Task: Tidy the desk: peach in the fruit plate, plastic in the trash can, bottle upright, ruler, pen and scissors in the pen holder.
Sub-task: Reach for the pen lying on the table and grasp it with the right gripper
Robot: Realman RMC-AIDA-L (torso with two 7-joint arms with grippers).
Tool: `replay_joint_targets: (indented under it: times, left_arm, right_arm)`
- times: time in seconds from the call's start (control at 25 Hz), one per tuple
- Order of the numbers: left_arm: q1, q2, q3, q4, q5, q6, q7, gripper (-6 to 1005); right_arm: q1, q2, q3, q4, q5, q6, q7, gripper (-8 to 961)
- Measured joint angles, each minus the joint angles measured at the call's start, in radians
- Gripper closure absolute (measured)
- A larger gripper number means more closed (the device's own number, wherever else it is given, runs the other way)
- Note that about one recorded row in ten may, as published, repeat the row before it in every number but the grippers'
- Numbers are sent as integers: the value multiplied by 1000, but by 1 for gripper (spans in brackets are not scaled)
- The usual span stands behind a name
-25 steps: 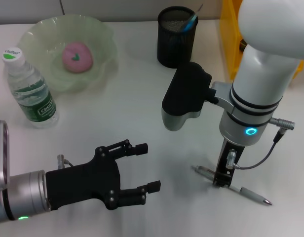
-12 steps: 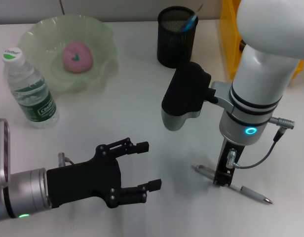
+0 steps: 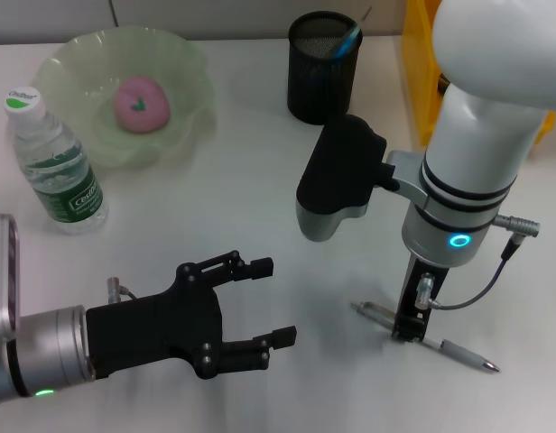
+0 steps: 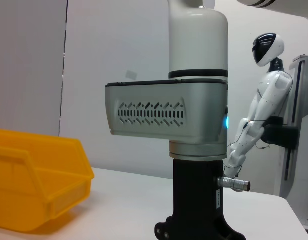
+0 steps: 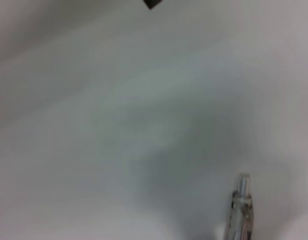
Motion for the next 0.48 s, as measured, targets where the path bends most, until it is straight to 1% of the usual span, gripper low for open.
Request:
replay_joint_targets:
  times: [0.48]
  left_arm:
    - [0, 0, 0, 0, 0, 2, 0, 187]
  right_arm:
    - [0, 1, -12, 3, 0, 3, 0, 783]
